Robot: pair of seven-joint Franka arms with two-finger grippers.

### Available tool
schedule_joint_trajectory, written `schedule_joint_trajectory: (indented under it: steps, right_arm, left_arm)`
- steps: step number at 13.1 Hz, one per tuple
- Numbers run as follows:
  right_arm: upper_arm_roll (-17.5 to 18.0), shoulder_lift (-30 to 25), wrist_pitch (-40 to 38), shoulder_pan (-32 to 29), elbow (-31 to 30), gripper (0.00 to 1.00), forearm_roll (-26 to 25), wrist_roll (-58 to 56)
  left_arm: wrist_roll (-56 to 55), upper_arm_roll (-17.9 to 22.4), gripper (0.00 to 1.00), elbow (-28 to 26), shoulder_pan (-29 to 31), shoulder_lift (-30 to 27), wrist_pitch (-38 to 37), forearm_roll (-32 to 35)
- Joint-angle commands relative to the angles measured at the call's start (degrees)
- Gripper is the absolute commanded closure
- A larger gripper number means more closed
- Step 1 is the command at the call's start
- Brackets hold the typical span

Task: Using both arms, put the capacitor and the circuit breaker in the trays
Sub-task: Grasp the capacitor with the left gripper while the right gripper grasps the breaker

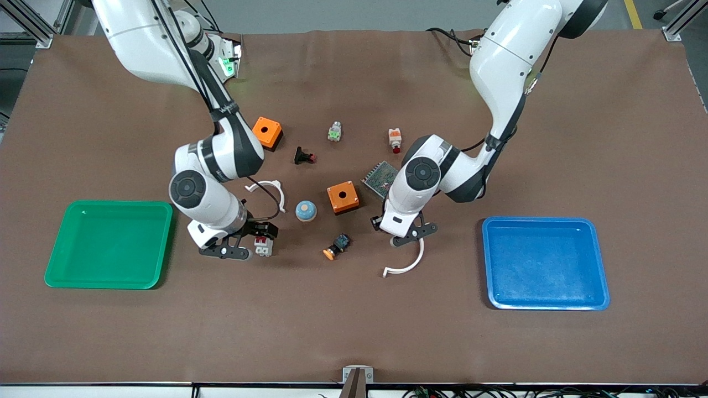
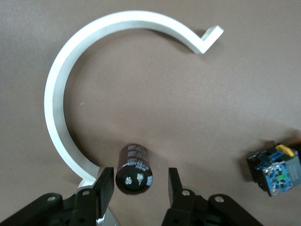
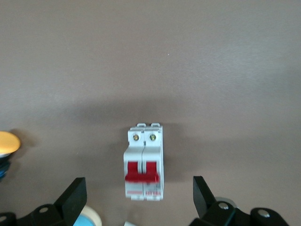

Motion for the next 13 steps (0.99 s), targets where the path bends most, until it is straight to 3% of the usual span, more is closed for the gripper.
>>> schedule_joint_trajectory:
  steps: [1, 4, 6, 8, 9, 12, 13]
  right_arm:
    - [-0.72, 2.53, 4.8, 0.6, -0.33, 0.0, 0.54, 0.2]
    - [-0.72, 5.17, 8.51, 1.3, -0.24, 0.0, -1.12, 0.2]
    - [-0.81, 5.35, 8.43, 1.83, -0.33, 0.09, -1.13, 0.2]
    - [-0.72, 5.35, 8.17, 1.92, -0.59, 0.31, -1.74, 0.02]
    - [-0.72, 5.35, 7.73, 1.92, -0.6, 0.44, -2.61, -0.15]
    - [-0.72, 5.09, 6.42, 1.74, -0.51, 1.0, -2.8, 0.11]
    - [-0.81, 4.91, 5.1, 1.22, -0.07, 1.0, -2.88, -0.15]
  left_arm:
    - [-0.46, 0.37, 0.45, 0.35, -0.1, 0.14, 0.32, 0.69]
    - [-0.37, 0.81, 0.47, 0.35, -0.19, 1.1, 0.32, 1.13]
    - [-0.46, 0.81, 0.53, 0.26, -0.1, 1.02, 0.32, 1.13]
    - [-0.46, 0.81, 0.9, 0.35, -0.28, 0.76, 0.06, 1.21]
    - [-0.46, 1.07, 1.0, 0.35, -0.63, 0.76, 0.05, 1.74]
    - [-0.81, 1.07, 1.0, 1.14, -0.37, -1.25, -0.99, 6.39]
    - [-0.72, 1.16, 1.0, 1.32, -0.11, -2.74, -2.91, 7.44]
